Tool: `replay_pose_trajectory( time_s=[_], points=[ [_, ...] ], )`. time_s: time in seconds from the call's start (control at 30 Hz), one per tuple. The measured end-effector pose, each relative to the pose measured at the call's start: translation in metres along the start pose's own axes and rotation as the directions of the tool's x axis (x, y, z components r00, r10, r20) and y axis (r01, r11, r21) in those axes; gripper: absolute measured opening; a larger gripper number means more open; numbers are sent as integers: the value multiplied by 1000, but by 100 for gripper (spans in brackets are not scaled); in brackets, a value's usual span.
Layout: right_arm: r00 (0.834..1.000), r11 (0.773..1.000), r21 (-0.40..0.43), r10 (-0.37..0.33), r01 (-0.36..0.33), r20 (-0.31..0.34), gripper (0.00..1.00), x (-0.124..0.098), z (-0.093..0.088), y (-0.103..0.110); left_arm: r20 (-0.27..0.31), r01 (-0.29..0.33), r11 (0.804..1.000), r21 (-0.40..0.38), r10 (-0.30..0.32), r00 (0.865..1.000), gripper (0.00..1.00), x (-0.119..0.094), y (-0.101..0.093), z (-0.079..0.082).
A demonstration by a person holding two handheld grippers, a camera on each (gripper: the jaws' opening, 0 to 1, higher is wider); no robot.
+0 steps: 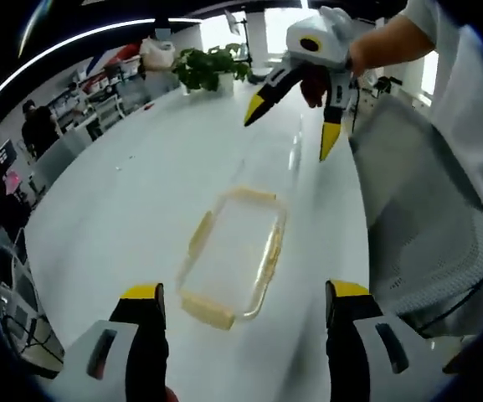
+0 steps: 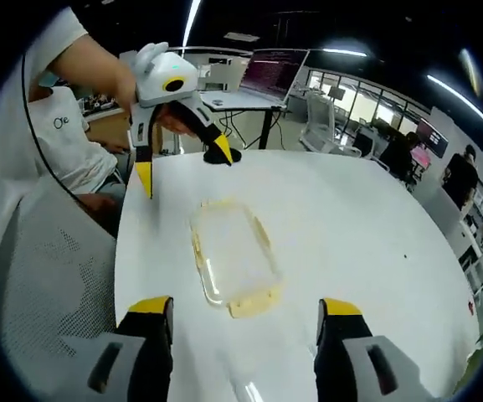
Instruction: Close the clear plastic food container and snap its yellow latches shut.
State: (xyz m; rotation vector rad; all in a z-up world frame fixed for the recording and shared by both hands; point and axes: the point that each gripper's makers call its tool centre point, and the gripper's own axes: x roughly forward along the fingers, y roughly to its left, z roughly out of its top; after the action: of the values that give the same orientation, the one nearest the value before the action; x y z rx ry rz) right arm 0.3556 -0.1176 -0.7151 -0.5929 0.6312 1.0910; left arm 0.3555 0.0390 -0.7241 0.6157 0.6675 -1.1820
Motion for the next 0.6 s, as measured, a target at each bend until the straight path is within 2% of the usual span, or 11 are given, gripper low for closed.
replay_pose_trajectory(
  time_s=[0.27, 0.6],
  points=[
    [998, 998, -31, 55, -56, -38, 65, 15, -7, -3, -52, 38, 999, 28, -37, 998, 73, 10, 12, -13],
    [992, 992, -81, 89, -97, -92, 62, 34, -16, -10, -84, 74, 996, 48, -70, 994, 70, 17, 23, -23]
  ],
)
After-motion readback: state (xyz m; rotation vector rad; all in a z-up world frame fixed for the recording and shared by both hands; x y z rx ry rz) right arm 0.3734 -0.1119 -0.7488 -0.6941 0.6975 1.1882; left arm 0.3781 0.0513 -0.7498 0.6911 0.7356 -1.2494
